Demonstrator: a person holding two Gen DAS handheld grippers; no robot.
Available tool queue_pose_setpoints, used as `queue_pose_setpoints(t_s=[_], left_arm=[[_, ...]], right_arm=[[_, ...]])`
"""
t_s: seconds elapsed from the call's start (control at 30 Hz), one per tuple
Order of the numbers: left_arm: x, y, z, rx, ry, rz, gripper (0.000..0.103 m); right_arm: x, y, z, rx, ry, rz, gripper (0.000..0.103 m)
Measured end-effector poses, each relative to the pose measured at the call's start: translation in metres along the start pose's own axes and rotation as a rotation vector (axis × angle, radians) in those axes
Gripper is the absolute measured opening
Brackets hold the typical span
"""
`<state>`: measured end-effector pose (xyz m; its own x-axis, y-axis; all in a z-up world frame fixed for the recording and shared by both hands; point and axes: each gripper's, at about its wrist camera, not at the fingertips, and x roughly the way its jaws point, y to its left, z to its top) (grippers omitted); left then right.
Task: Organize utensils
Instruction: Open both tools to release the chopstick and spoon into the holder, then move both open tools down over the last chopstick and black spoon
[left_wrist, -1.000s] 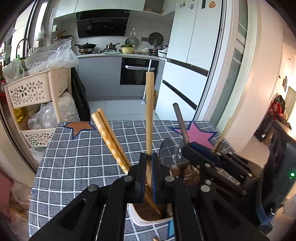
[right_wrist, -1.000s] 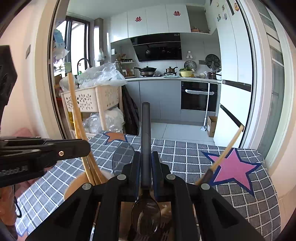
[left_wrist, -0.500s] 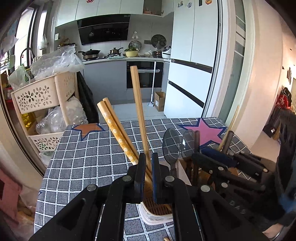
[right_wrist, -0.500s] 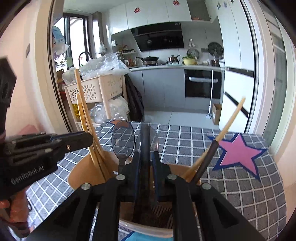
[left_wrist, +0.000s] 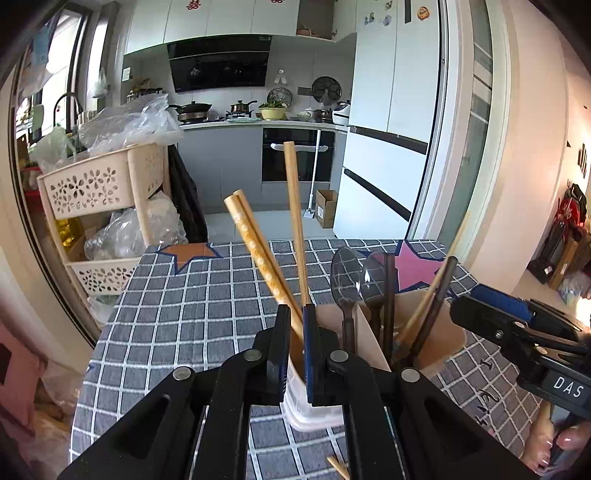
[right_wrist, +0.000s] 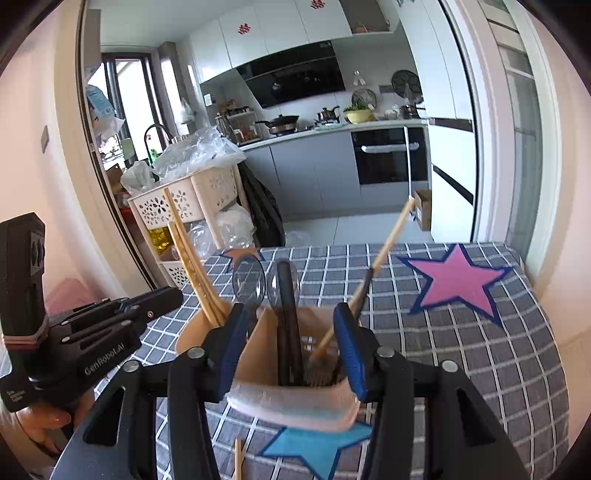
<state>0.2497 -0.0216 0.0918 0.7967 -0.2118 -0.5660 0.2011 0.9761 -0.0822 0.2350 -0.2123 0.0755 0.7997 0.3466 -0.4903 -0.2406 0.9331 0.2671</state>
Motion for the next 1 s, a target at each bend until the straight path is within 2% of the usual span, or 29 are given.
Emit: queue_pose_setpoints(t_s=[0.03, 0.07, 0.13, 0.17, 0.2, 0.27, 0.43, 0.6, 0.87, 1.0], left_arm=[[-0.003, 0.001, -0.002, -0.008, 0.004, 0.003, 0.085], [-0.006, 0.003, -0.005, -0.019, 0.007, 0.011, 0.103], [-0.021, 0.005, -0.012, -0.052, -0.038, 0.050, 0.103], [-0.027, 0.005, -0.016, -0.052, -0.040, 0.047, 0.103], [-0.030, 0.004, -0.019, -0.052, -0.026, 0.051, 0.103], [-0.035, 0.005, -0.027, -0.060, -0.008, 0.063, 0.103], [-0.043, 0.009, -0.054, -0.079, 0.068, 0.074, 0.103], [-0.050, 0.012, -0.086, -0.109, 0.153, 0.082, 0.103], [-0.050, 0.011, -0.136, -0.126, 0.276, 0.122, 0.103], [-0.045, 0.017, -0.156, -0.169, 0.345, 0.122, 0.103]], right_arm=[[-0.004, -0.001, -0.003, 0.011, 0.011, -0.001, 0.056], [-0.007, -0.003, -0.004, 0.017, 0.017, -0.002, 0.059], [-0.015, -0.005, -0.011, 0.038, 0.040, -0.011, 0.067], [-0.017, -0.006, -0.013, 0.044, 0.045, -0.013, 0.069], [-0.021, -0.007, -0.018, 0.054, 0.052, -0.016, 0.069], [-0.028, -0.008, -0.027, 0.070, 0.074, -0.025, 0.081], [-0.044, -0.012, -0.048, 0.123, 0.118, -0.027, 0.083], [-0.049, -0.012, -0.075, 0.149, 0.222, -0.036, 0.083], [-0.044, 0.005, -0.119, 0.048, 0.421, -0.087, 0.083], [-0.041, 0.011, -0.141, -0.014, 0.519, -0.128, 0.082]])
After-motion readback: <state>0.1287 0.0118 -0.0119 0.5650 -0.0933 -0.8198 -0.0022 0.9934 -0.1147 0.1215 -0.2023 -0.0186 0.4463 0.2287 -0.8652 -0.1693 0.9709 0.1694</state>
